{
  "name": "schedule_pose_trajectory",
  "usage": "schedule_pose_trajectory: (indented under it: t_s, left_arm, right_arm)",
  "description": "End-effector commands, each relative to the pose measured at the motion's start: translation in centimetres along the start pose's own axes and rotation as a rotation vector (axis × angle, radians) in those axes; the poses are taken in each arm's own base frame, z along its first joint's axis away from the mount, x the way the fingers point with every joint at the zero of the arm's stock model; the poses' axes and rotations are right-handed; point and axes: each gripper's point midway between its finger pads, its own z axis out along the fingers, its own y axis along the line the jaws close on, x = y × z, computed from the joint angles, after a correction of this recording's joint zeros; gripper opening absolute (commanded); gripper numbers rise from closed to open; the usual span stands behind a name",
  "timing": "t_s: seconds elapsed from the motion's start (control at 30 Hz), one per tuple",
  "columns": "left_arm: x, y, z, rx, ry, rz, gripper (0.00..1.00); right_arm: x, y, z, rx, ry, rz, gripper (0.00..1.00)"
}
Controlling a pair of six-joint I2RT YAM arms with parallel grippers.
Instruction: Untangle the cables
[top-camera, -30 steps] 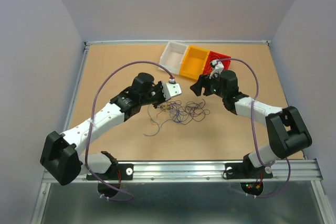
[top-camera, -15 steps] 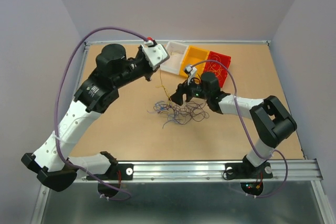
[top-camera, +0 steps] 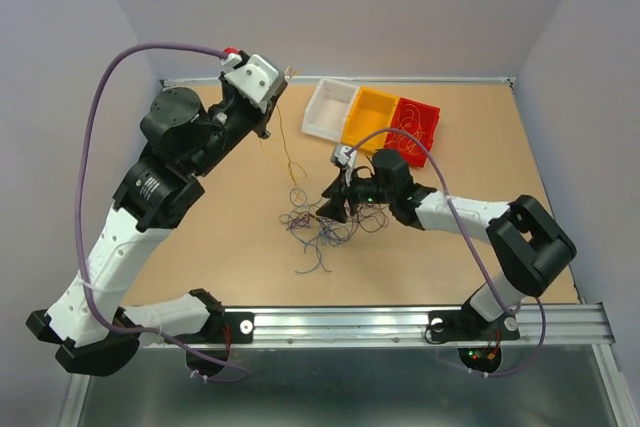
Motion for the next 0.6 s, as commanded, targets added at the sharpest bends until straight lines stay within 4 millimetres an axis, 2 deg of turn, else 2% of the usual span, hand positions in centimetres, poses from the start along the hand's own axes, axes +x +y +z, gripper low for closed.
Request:
schedule_pose_trajectory:
  t_s: [0.0, 0.07, 0.17, 0.23, 0.37, 0.47, 0.57]
  left_arm:
    - [-3.1, 1.3, -2.3, -0.071, -0.145, -0.019, 0.00]
    - [-3.0, 1.2, -2.4, -0.072, -0.158, -0.015, 0.00]
    - [-3.0, 1.6, -2.7, -0.091, -0.158, -0.010, 0.00]
    - [-2.9, 1.4, -2.7, -0.084, -0.159, -0.010, 0.00]
    - [-2.6, 1.1, -2.7, -0.070, -0.157, -0.016, 0.00]
    - [-2.6, 1.0, -2.7, -0.068, -0.156, -0.019, 0.00]
    - [-2.8, 1.1, -2.9, -0.072, -0.161, -0.022, 0.00]
  right_arm:
    - [-3.4, 1.6, -1.9, -0.017, -0.098, -0.103, 0.63]
    - [-3.9, 2.1, -2.5, -0.015, -0.118, -0.116, 0.64]
    - [-4.7, 2.1, -3.4, 0.029, -0.149, -0.111, 0.84]
    - [-5.7, 2.3, -3.8, 0.040, -0.188, -0.128, 0.87]
    - [-8.1, 3.2, -4.5, 0.025, -0.273, -0.146, 0.85]
    - [-8.8, 3.1, -4.2, 0.033, -0.296, -0.163, 0.83]
    - [-8.9, 2.9, -3.3, 0.024, -0.299, -0.155, 0.76]
